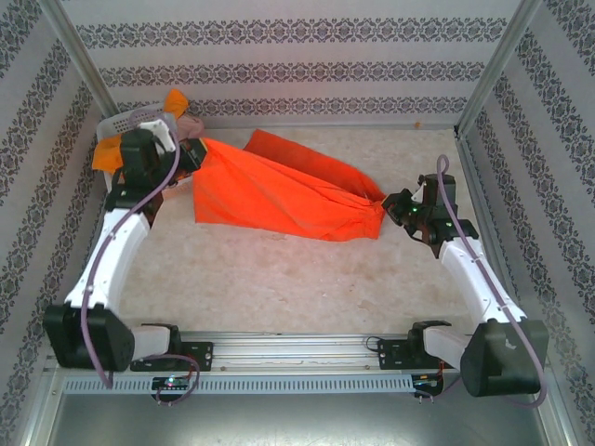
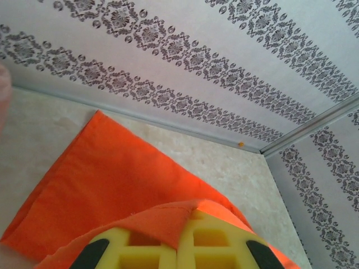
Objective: Fold and stack the shorts
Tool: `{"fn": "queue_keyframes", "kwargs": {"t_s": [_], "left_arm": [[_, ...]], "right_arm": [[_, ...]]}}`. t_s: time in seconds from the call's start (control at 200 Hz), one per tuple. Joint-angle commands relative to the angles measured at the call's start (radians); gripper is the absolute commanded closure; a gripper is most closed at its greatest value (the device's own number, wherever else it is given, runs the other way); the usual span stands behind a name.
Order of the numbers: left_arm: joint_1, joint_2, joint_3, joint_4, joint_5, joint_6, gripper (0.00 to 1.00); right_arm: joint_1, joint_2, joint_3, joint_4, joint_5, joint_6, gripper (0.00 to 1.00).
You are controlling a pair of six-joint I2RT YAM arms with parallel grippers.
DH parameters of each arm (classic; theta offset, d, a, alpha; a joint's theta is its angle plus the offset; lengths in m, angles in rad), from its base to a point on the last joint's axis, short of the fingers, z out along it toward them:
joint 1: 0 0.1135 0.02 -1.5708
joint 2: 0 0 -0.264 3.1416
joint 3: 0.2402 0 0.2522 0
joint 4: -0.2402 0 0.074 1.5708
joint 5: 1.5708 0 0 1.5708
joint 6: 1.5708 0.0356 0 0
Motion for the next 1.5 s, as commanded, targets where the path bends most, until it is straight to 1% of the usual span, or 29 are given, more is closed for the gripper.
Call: {"fn": "queue_keyframes", "kwargs": {"t_s": [0.0,0.135,0.255,0.41,0.644,0.739,0.829,0.874,0.914,0.929,0.954,0.969,0.989,1.004,1.059,1.099,1.144,1.204,1.264,1.319,1.414,1.444,1.464,1.494], "left_arm": [[-0.008,0.102,0.111,0.079,0.050,0.022,1.00],[-0.018,0.242,0.242,0.094,0.094,0.000,1.00],[-0.035,0.357,0.375,0.041,0.091,0.027,1.00],[-0.052,0.491,0.515,0.004,0.094,0.024,1.00],[-0.069,0.695,0.740,-0.076,0.091,0.010,1.00],[-0.071,0.786,0.849,-0.119,0.086,0.001,1.00],[-0.071,0.882,0.975,-0.183,0.078,-0.006,1.00],[-0.071,0.937,1.044,-0.203,0.075,-0.014,1.00],[-0.071,0.991,1.116,-0.223,0.068,-0.022,0.96],[-0.071,1.015,1.150,-0.231,0.063,-0.025,0.95],[-0.071,1.055,1.202,-0.241,0.058,-0.028,0.89],[-0.071,1.081,1.236,-0.245,0.056,-0.031,0.85],[-0.070,1.116,1.287,-0.255,0.053,-0.036,0.77],[-0.070,1.143,1.327,-0.264,0.047,-0.042,0.71],[-0.065,1.227,1.448,-0.265,0.049,-0.077,0.53],[-0.061,1.261,1.496,-0.236,0.062,-0.110,0.40],[-0.055,1.262,1.507,-0.206,0.069,-0.146,0.31],[-0.052,1.226,1.498,-0.210,0.077,-0.142,0.22],[-0.056,1.160,1.467,-0.249,0.087,-0.082,0.14],[-0.059,1.084,1.414,-0.293,0.096,-0.026,0.09],[-0.066,0.945,1.226,-0.327,0.128,0.017,0.03],[-0.073,0.895,1.150,-0.317,0.140,0.021,0.01],[-0.077,0.861,1.091,-0.304,0.146,0.023,0.01],[-0.089,0.805,0.988,-0.273,0.154,0.025,0.00]], "right_arm": [[-0.024,0.038,0.045,0.032,0.042,0.005,1.00],[-0.046,0.079,0.050,0.053,0.045,0.021,1.00],[-0.065,0.103,0.047,0.075,0.058,0.035,1.00],[-0.087,0.139,0.057,0.091,0.066,0.038,1.00],[-0.108,0.247,0.114,0.095,0.062,0.034,1.00],[-0.111,0.300,0.142,0.104,0.060,0.045,0.98],[-0.112,0.362,0.175,0.108,0.063,0.059,0.95],[-0.114,0.396,0.195,0.110,0.059,0.069,0.90],[-0.118,0.426,0.217,0.116,0.057,0.079,0.80],[-0.121,0.439,0.224,0.118,0.057,0.086,0.74],[-0.128,0.461,0.237,0.124,0.056,0.100,0.65],[-0.135,0.475,0.244,0.130,0.053,0.110,0.60],[-0.146,0.494,0.254,0.134,0.044,0.132,0.54],[-0.157,0.507,0.259,0.137,0.034,0.151,0.51],[-0.194,0.550,0.283,0.168,-0.025,0.222,0.40],[-0.216,0.570,0.295,0.195,-0.071,0.269,0.33],[-0.230,0.571,0.304,0.217,-0.110,0.310,0.27],[-0.234,0.538,0.304,0.224,-0.121,0.318,0.22],[-0.227,0.479,0.284,0.221,-0.110,0.305,0.19],[-0.212,0.419,0.257,0.224,-0.103,0.298,0.17],[-0.167,0.342,0.209,0.248,-0.102,0.299,0.11],[-0.147,0.331,0.204,0.254,-0.104,0.298,0.07],[-0.133,0.328,0.203,0.256,-0.107,0.296,0.03],[-0.110,0.327,0.207,0.261,-0.113,0.292,0.02]]}}
